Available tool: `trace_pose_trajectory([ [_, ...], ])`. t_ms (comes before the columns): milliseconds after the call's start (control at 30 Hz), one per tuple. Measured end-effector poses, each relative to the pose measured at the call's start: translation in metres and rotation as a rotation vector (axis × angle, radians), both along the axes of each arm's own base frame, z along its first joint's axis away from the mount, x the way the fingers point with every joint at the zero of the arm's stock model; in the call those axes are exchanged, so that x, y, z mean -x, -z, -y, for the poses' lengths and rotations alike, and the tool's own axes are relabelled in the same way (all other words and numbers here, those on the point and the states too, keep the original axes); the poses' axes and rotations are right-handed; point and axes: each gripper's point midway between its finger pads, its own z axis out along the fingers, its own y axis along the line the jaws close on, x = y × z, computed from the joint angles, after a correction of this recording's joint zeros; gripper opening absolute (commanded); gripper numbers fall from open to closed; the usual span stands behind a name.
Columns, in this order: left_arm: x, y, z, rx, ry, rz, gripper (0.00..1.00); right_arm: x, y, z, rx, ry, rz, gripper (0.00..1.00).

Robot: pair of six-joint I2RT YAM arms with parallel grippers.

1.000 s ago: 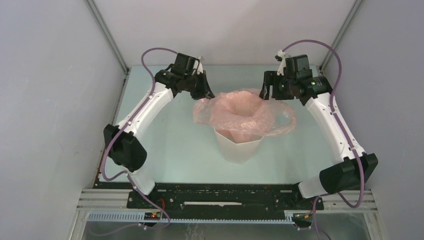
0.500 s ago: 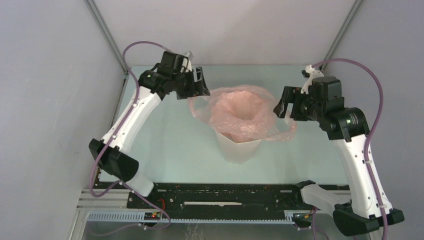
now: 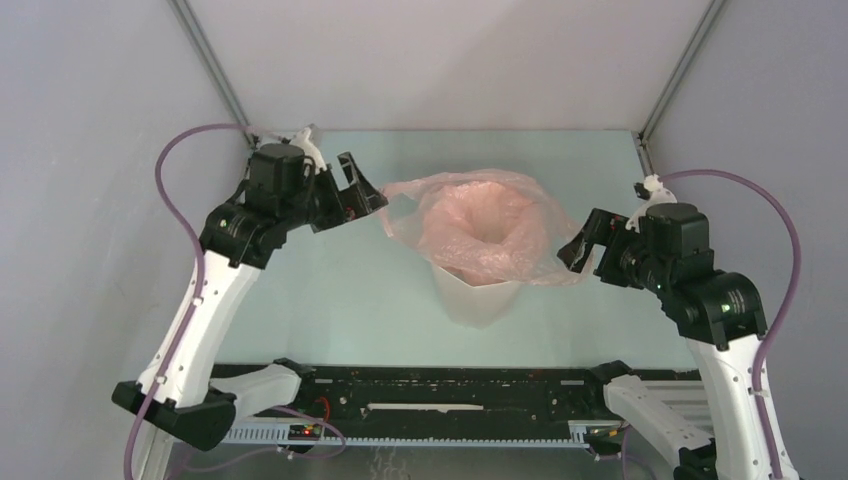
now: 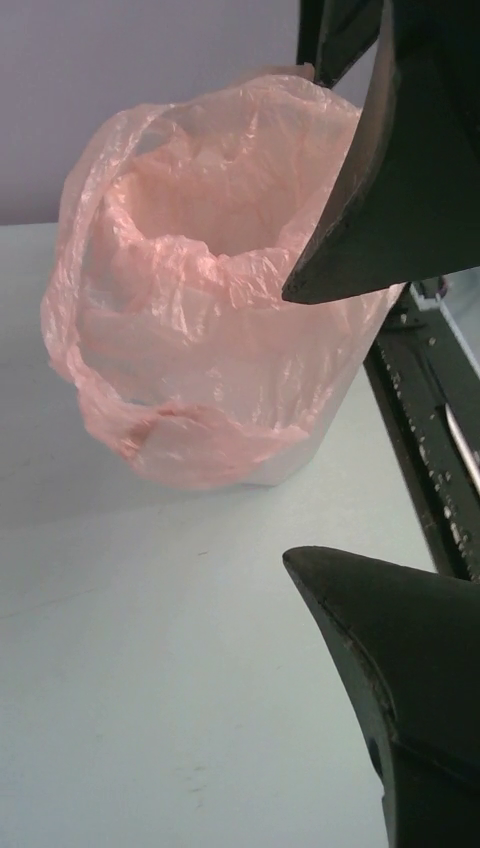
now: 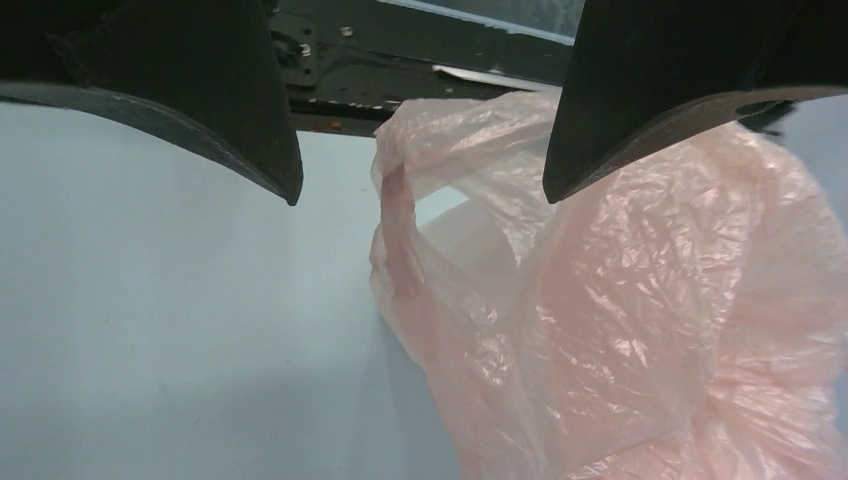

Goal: Put the trash bags into the trash bin

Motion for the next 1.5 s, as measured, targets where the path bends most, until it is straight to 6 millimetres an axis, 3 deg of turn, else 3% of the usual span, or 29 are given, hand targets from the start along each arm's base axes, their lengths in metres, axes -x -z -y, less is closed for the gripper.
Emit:
trace_pose_trajectory([
  [67, 0.005, 0.007, -0.002, 0.053, -0.043, -0.025, 0.97, 0.007, -0.002, -0.001, -0.045, 0.026, -0.003, 0.99],
  [267, 0.034, 0.066, 0.007, 0.362, -0.152, -0.161, 1.00, 0.025, 0.020, -0.019, -0.237, 0.065, -0.062, 0.98],
  [367, 0.035, 0.083, 0.017, 0.535, -0.188, -0.210, 1.00, 0.030, 0.033, -0.028, -0.333, 0.089, -0.089, 0.94],
  [467, 0.027, 0.086, 0.026, 0.644, -0.208, -0.235, 0.97, 0.031, 0.038, -0.037, -0.422, 0.094, -0.090, 0.90],
  [600, 0.015, 0.073, 0.034, 0.730, -0.203, -0.215, 0.80, 0.028, 0.042, -0.047, -0.517, 0.095, -0.089, 0.81],
  [733, 0.009, 0.066, 0.042, 0.768, -0.184, -0.200, 0.62, 0.027, 0.040, -0.051, -0.562, 0.094, -0.072, 0.64],
  [933, 0.006, 0.083, 0.057, 0.741, -0.164, -0.248, 0.13, 0.028, 0.032, -0.054, -0.581, 0.070, -0.047, 0.28],
  [1000, 0.009, 0.085, 0.059, 0.728, -0.154, -0.252, 0.04, 0.029, 0.034, -0.054, -0.576, 0.064, -0.052, 0.20],
  [1367, 0.061, 0.085, 0.039, 0.623, -0.099, -0.223, 0.00, 0.054, 0.051, -0.049, -0.491, 0.000, -0.081, 0.09],
  [1500, 0.069, 0.104, 0.040, 0.610, -0.089, -0.263, 0.00, 0.056, 0.059, -0.045, -0.442, -0.015, -0.089, 0.09],
])
